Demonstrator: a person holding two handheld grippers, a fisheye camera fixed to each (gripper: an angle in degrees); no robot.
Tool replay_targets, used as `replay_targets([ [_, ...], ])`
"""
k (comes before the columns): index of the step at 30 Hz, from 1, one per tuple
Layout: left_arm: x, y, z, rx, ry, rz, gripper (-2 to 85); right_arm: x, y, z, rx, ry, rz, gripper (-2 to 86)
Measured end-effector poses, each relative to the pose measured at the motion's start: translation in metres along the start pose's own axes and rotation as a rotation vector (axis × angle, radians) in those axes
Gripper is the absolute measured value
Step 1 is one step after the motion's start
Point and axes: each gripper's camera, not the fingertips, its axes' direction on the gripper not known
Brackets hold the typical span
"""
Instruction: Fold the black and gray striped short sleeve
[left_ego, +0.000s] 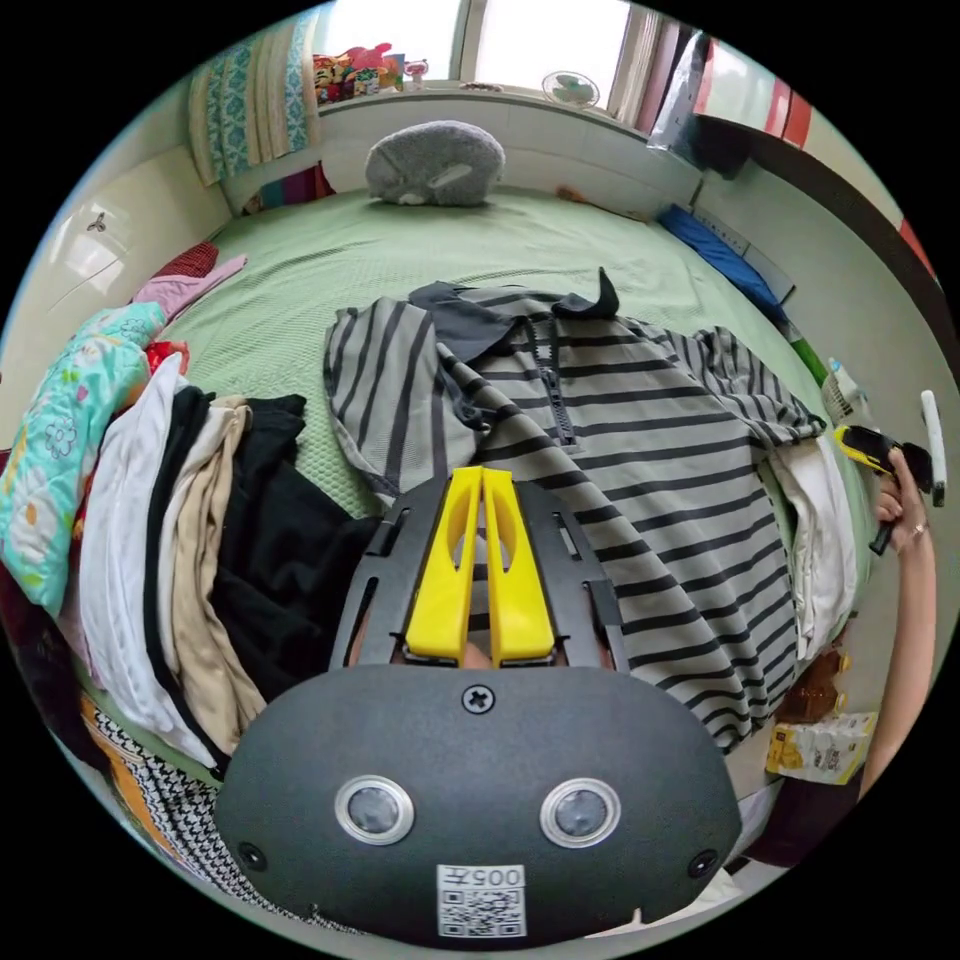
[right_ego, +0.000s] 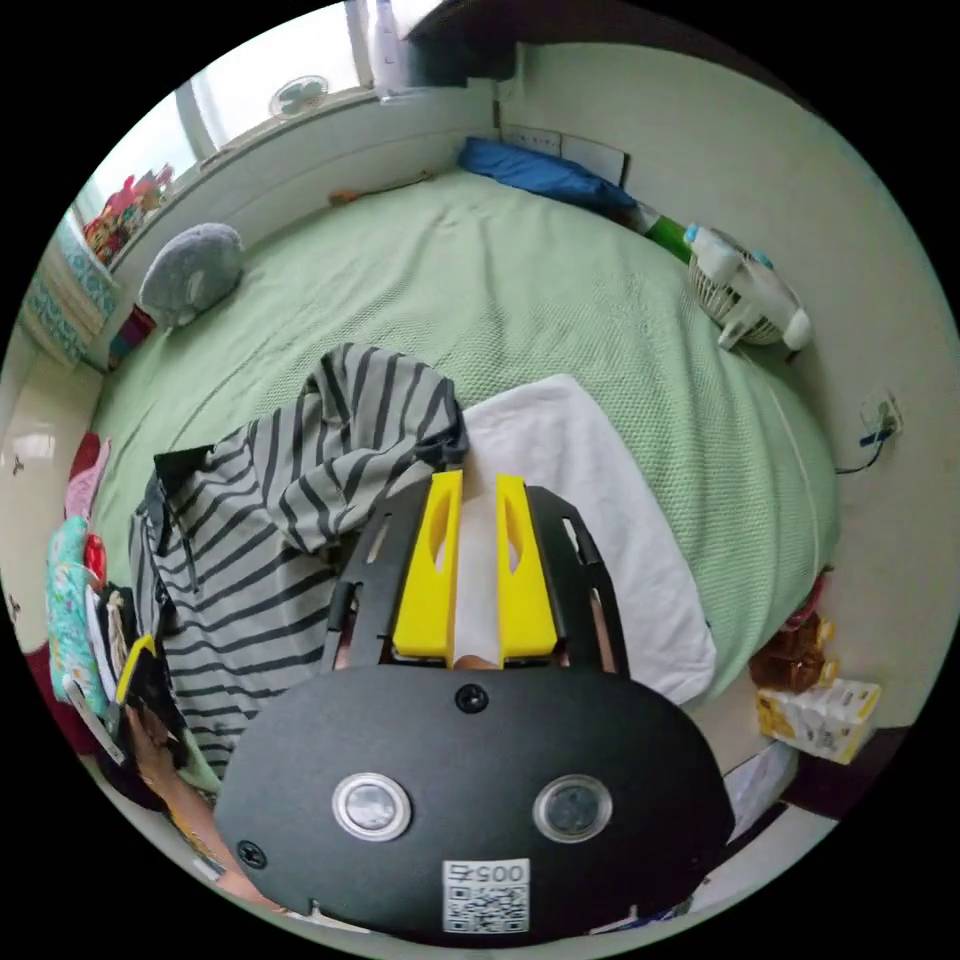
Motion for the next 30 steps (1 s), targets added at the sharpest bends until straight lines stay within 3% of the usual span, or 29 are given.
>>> replay_targets([
  [4, -0.018, -0.003, -0.011, 0.065, -0.083, -0.032, 4.8, -0.089, 0.028, -0.015, 0.045, -0.176, -0.214, 5.8],
  [7, -0.019, -0.003, -0.009, 0.074, -0.031, 0.039, 10.1, -0.148, 0.05, -0.001, 0.04, -0.303, -0.319, 6.1],
  [11, -0.013, -0.007, 0.002, 0.067, -0.05, 0.078, 13.4, -0.204, 0.078, 0.034, -0.027, -0.324, -0.437, 6.1],
  [18, -0.02, -0.005, 0.031, 0.004, -0.083, 0.046, 12.4, -0.222, 0.131, 0.074, -0.132, -0.37, -0.524, 6.5],
  [21, -0.029, 0.001, 0.027, 0.0, -0.136, 0.012, 6.1, -0.213, 0.157, 0.087, -0.193, -0.435, -0.493, 5.6],
  [26, -0.074, 0.026, -0.036, 0.201, -0.113, -0.174, 3.5, -0.182, 0.181, 0.103, -0.254, -0.452, -0.418, 5.7],
  [30, -0.123, 0.054, -0.068, 0.258, -0.181, -0.36, 2.9, -0.167, 0.177, 0.111, -0.247, -0.435, -0.359, 4.3],
])
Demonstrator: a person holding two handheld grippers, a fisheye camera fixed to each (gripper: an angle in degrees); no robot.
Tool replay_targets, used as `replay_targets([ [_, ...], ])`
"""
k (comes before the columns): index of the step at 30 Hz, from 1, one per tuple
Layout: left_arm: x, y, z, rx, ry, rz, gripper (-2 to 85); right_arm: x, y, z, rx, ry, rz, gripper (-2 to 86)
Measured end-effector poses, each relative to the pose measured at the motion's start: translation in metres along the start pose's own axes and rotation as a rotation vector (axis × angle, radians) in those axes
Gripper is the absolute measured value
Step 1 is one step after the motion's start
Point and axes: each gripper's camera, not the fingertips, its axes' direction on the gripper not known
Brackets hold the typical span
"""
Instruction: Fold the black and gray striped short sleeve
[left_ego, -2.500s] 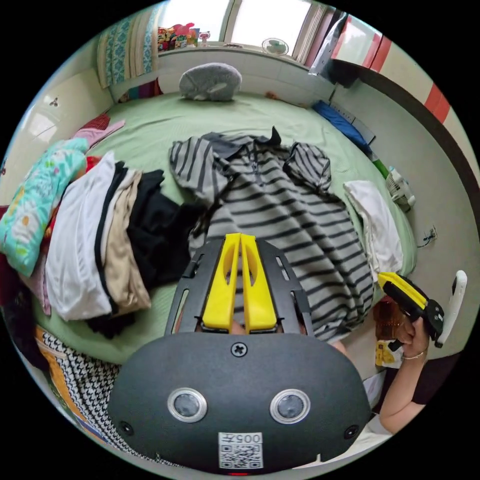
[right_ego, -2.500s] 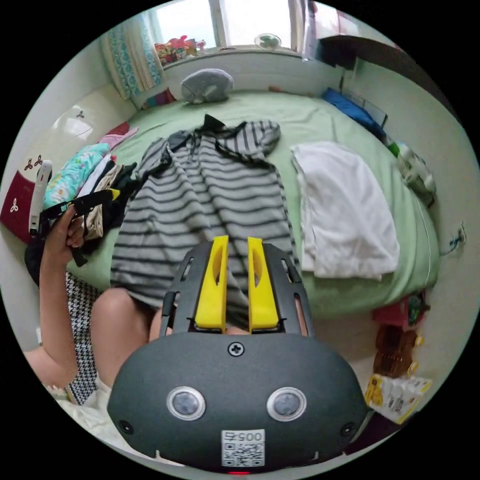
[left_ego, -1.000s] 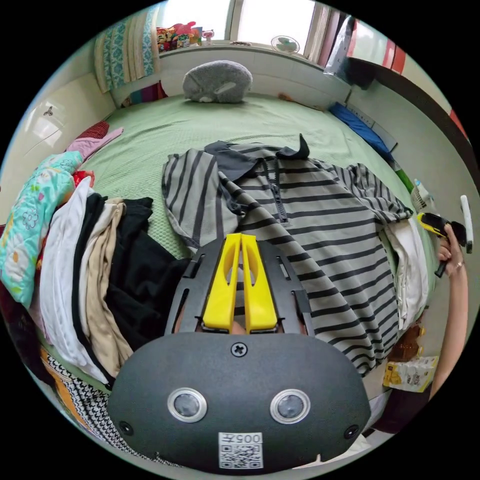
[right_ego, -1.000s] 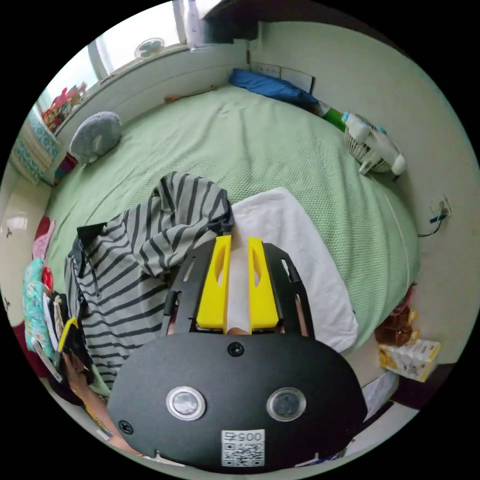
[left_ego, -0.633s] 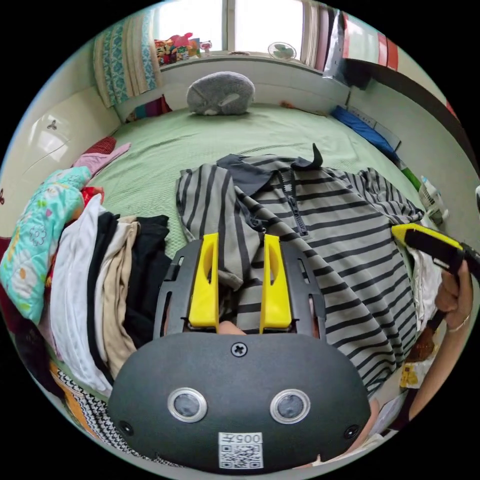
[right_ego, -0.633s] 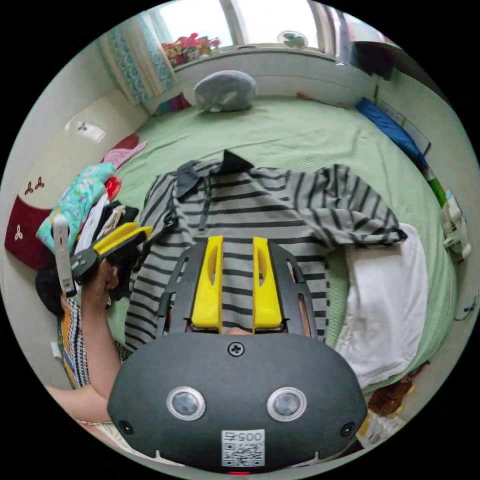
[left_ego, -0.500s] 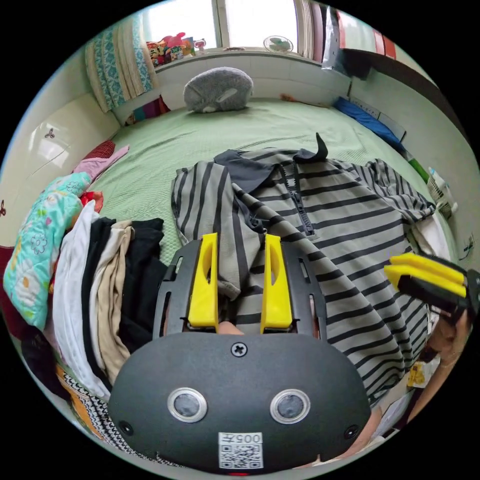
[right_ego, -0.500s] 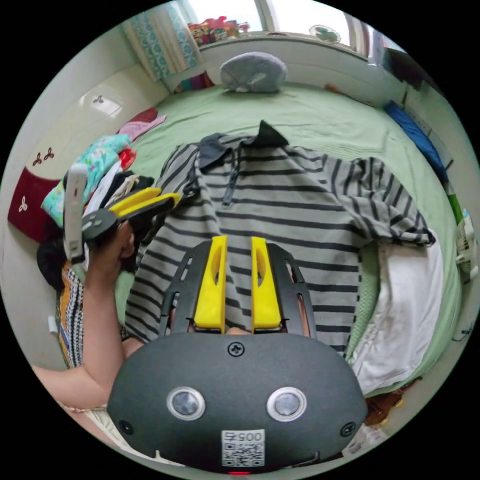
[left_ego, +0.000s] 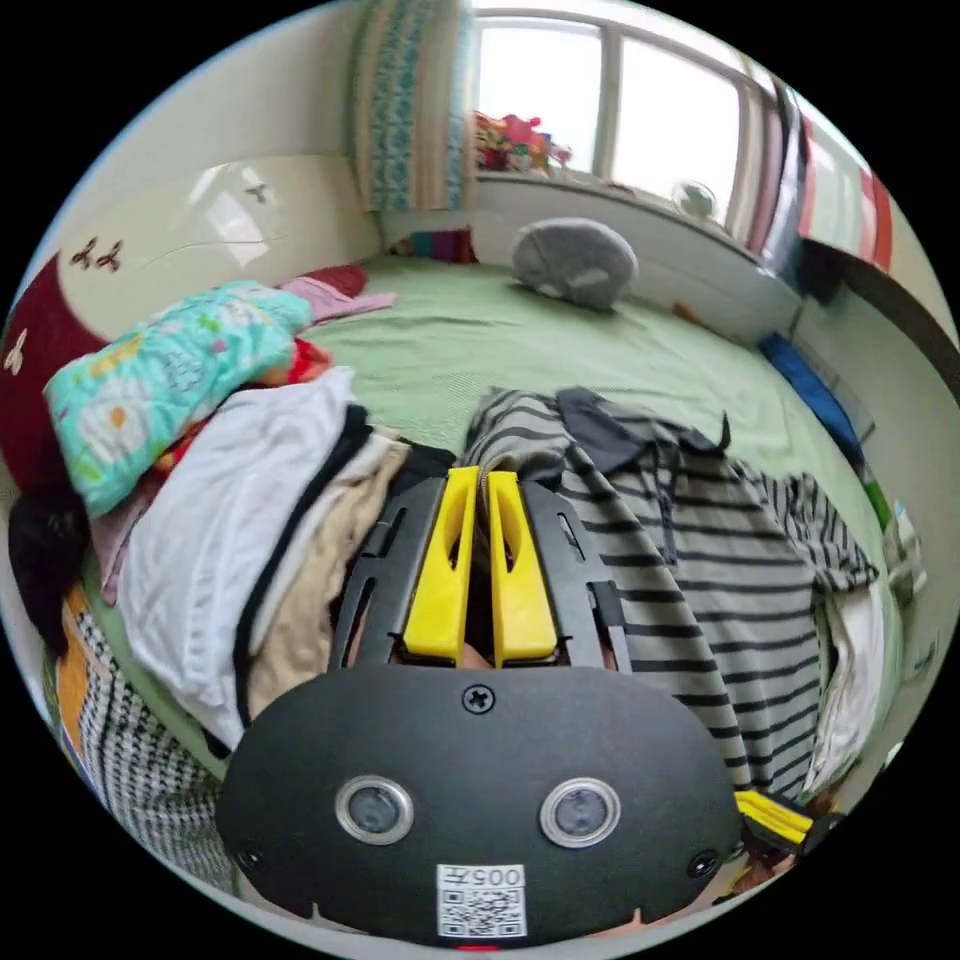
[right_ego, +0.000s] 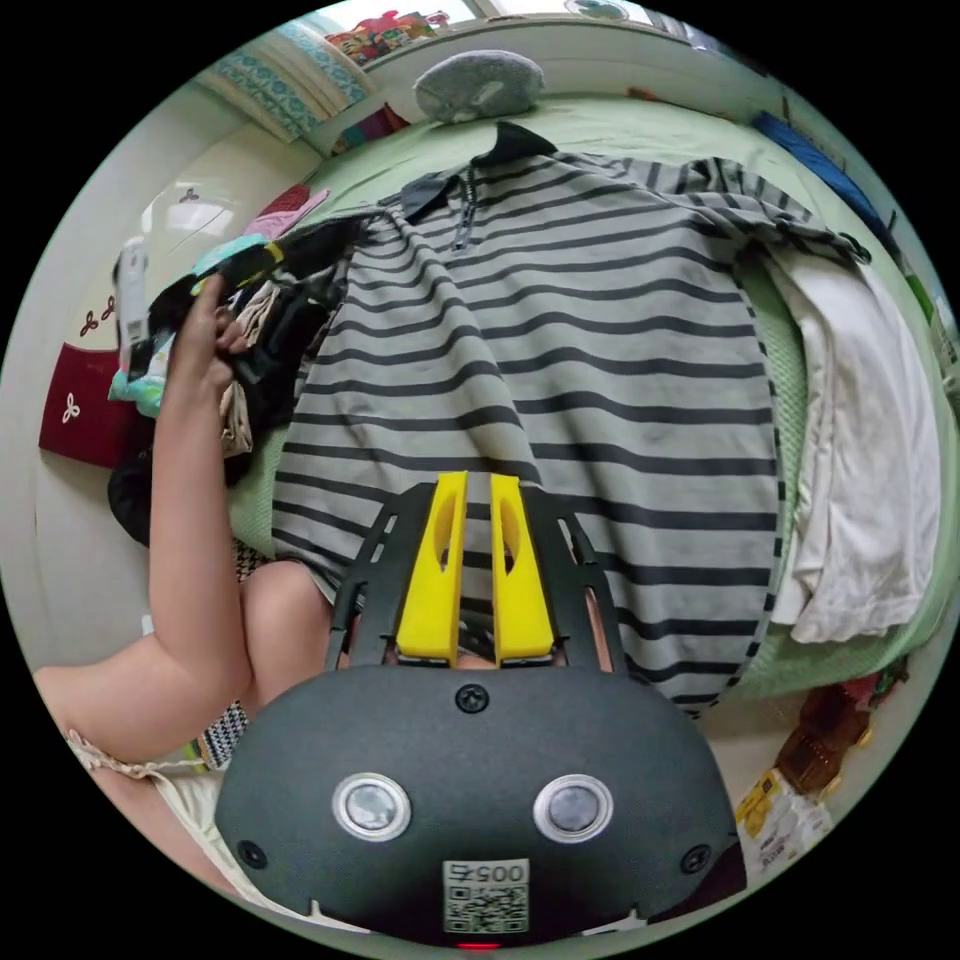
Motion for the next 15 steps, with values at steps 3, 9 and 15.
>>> replay_targets([
  [3, -0.052, 0.009, 0.001, -0.042, -0.017, -0.185, 3.3, 0.0, -0.008, 0.006, 0.003, -0.008, -0.013, 3.9],
  [9, -0.106, 0.019, -0.019, 0.065, 0.023, -0.33, 3.4, -0.023, -0.03, 0.025, -0.001, 0.018, -0.087, 4.0],
  [15, -0.084, 0.009, -0.03, 0.13, 0.11, -0.18, -0.3, -0.03, -0.049, 0.039, 0.017, 0.027, -0.124, 4.7],
])
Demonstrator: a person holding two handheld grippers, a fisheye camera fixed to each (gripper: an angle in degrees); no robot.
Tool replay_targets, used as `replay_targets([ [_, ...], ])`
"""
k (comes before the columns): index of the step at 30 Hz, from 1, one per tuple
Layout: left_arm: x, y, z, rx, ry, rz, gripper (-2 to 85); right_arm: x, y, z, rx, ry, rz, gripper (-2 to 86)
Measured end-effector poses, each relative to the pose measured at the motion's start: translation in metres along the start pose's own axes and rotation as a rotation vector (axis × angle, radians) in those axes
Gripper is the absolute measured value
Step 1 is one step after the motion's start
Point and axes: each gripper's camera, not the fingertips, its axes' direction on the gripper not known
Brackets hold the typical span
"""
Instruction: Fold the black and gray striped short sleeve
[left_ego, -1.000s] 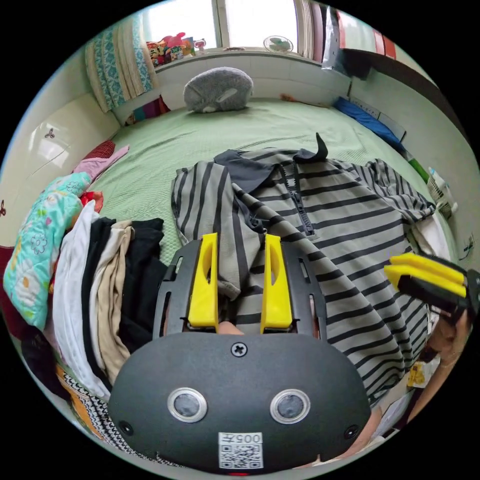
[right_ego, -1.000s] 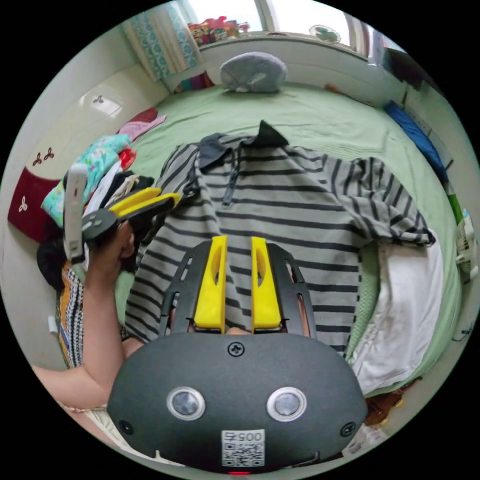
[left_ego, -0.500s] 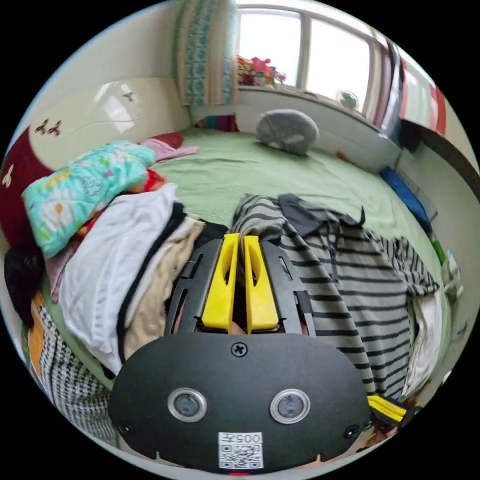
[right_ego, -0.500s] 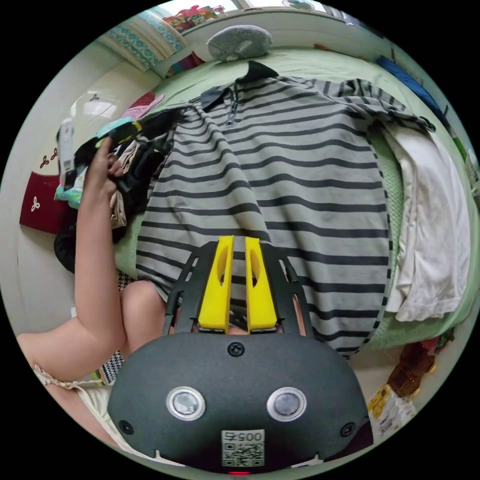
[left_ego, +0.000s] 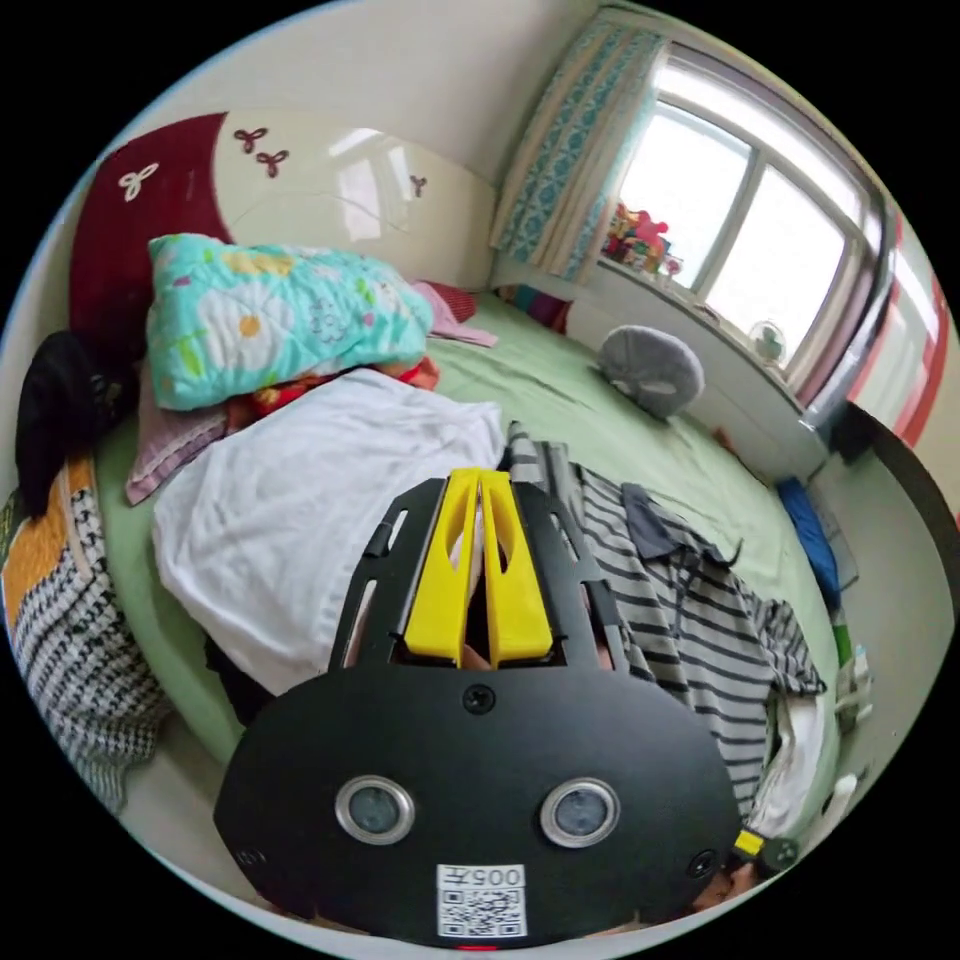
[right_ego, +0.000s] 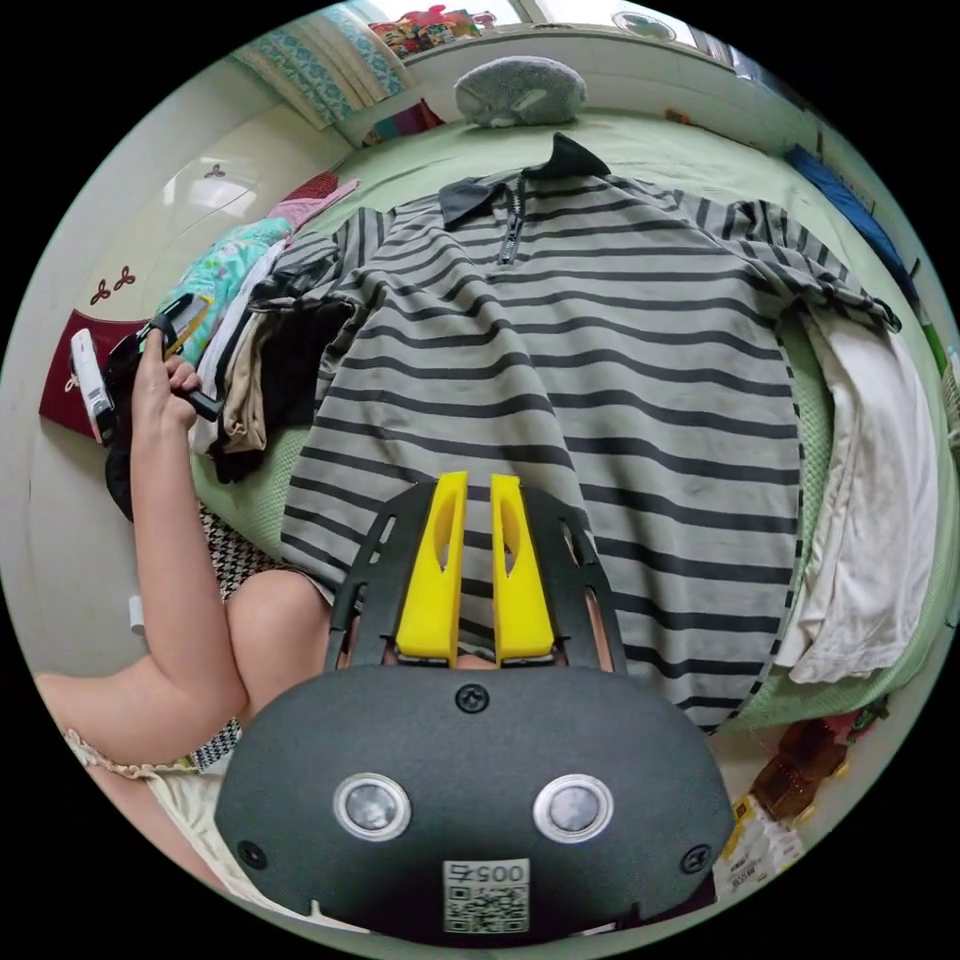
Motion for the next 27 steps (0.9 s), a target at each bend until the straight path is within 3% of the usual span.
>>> replay_targets([
  [5, 0.085, 0.008, 0.051, -0.223, 0.093, 0.341, -0.5, 0.021, -0.068, -0.02, 0.115, 0.187, -0.053, 6.0],
  [8, 0.113, 0.016, 0.091, -0.389, 0.172, 0.384, -0.4, 0.039, -0.129, -0.023, 0.14, 0.266, -0.064, 5.8],
  [13, 0.13, 0.016, 0.118, -0.43, 0.133, 0.409, -0.4, 0.069, -0.241, -0.002, 0.07, 0.334, -0.037, 5.3],
  [18, 0.133, 0.013, 0.143, -0.462, 0.191, 0.369, -0.6, 0.112, -0.333, 0.028, 0.03, 0.241, 0.071, 6.4],
  [23, 0.15, 0.013, 0.162, -0.468, 0.157, 0.417, -0.7, 0.152, -0.383, 0.078, -0.118, -0.094, 0.182, 9.8],
  [27, 0.16, 0.014, 0.17, -0.47, 0.146, 0.441, -0.7, 0.138, -0.381, 0.097, -0.136, 0.031, 0.099, 7.8],
])
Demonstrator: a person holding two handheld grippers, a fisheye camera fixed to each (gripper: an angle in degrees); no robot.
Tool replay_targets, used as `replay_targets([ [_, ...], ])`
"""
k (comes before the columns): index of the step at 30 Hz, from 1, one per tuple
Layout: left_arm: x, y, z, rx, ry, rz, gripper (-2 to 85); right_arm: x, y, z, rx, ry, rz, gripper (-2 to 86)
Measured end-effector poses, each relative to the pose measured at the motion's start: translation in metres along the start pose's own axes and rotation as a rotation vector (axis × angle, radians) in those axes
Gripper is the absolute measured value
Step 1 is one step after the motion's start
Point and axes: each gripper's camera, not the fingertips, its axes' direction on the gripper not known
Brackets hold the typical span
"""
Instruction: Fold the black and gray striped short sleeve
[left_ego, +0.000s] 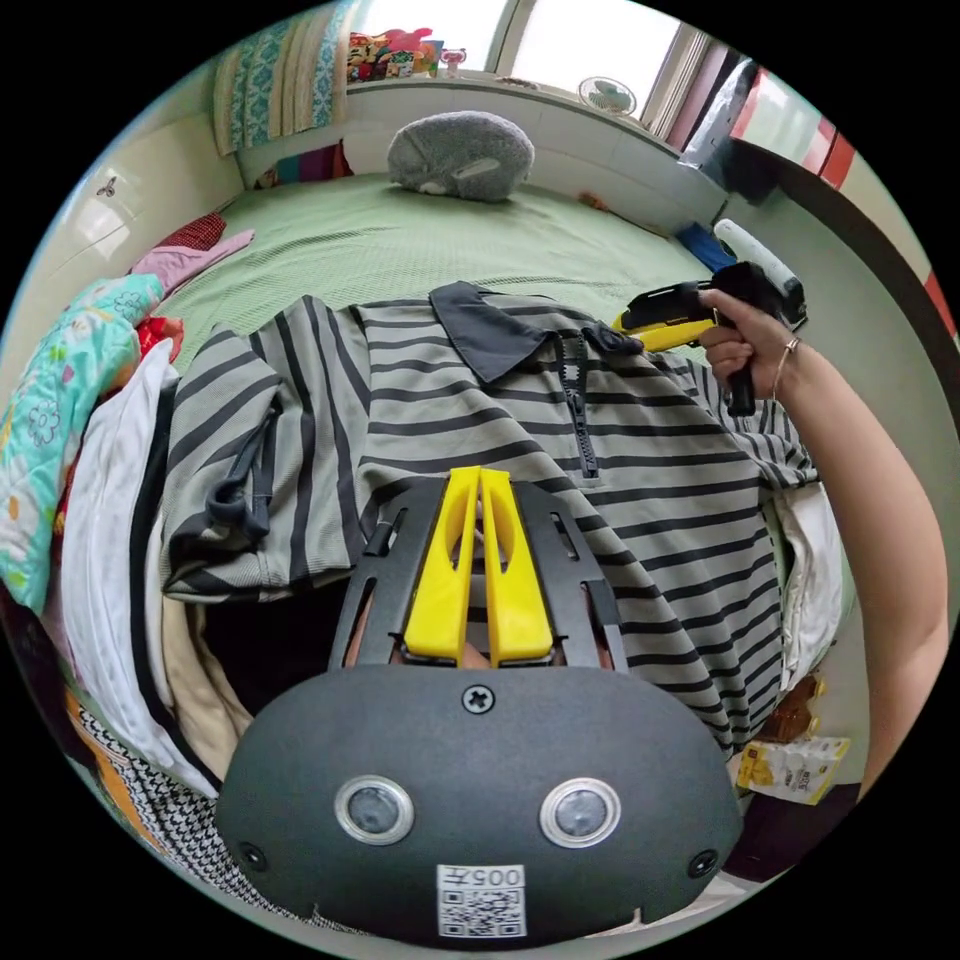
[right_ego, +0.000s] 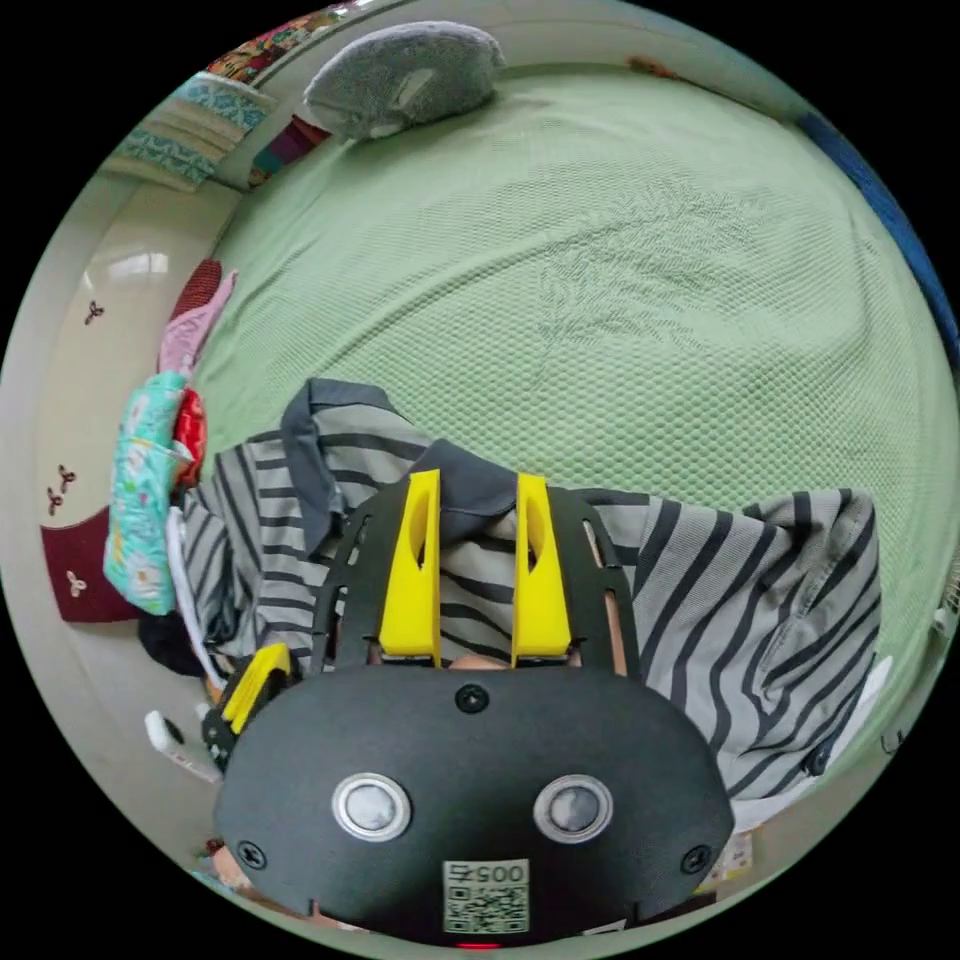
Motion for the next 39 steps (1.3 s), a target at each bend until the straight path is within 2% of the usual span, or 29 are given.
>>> replay_targets([
  [2, 0.001, -0.003, 0.003, -0.002, 0.036, 0.003, -0.7, -0.017, 0.014, -0.007, 0.067, 0.02, -0.106, 0.7],
  [5, 0.001, -0.005, 0.005, 0.007, 0.022, 0.006, -0.7, -0.043, 0.045, -0.017, 0.141, 0.051, -0.254, -0.6],
  [7, 0.0, -0.008, 0.007, 0.009, 0.025, 0.0, -0.7, -0.051, 0.057, -0.013, 0.114, 0.098, -0.264, -0.6],
  [9, 0.0, -0.01, 0.011, 0.004, 0.049, -0.005, -0.7, -0.05, 0.061, -0.013, 0.13, 0.161, -0.227, -0.3],
  [12, 0.002, -0.013, 0.018, -0.006, 0.061, 0.0, -0.7, -0.029, 0.047, -0.024, 0.198, 0.096, -0.111, 2.6],
  [14, 0.005, -0.016, 0.022, -0.012, 0.051, 0.014, -0.7, -0.009, 0.024, -0.024, 0.162, -0.05, -0.047, 8.5],
  [15, 0.005, -0.017, 0.023, -0.014, 0.051, 0.015, -0.7, -0.004, 0.018, -0.022, 0.15, -0.06, -0.023, 9.6],
  [17, 0.005, -0.022, 0.029, -0.022, 0.065, 0.012, -0.7, 0.009, -0.001, -0.012, 0.105, -0.047, 0.06, 12.1],
  [21, 0.007, -0.027, 0.038, -0.037, 0.047, 0.021, -0.7, 0.009, -0.017, 0.017, 0.002, 0.018, 0.08, 12.0],
  [24, 0.008, -0.03, 0.042, -0.045, -0.002, 0.033, -0.7, -0.008, -0.009, 0.017, 0.111, 0.089, 0.023, 7.4],
  [26, 0.006, -0.032, 0.045, -0.042, 0.012, 0.02, -0.7, -0.023, 0.003, 0.011, 0.181, 0.145, -0.06, 1.3],
  [30, 0.005, -0.034, 0.046, -0.034, 0.034, 0.014, -0.7, -0.038, 0.03, -0.018, 0.312, 0.146, -0.124, -0.4],
  [32, 0.007, -0.035, 0.048, -0.035, 0.015, 0.021, -0.7, -0.058, 0.059, -0.037, 0.402, 0.181, -0.223, -0.6],
  [37, 0.008, -0.039, 0.056, -0.045, 0.043, 0.017, -0.7, -0.096, 0.121, -0.02, 0.341, 0.2, -0.444, -0.7],
  [39, 0.009, -0.04, 0.058, -0.042, 0.038, 0.023, -0.7, -0.096, 0.133, -0.004, 0.287, 0.184, -0.438, -0.4],
])
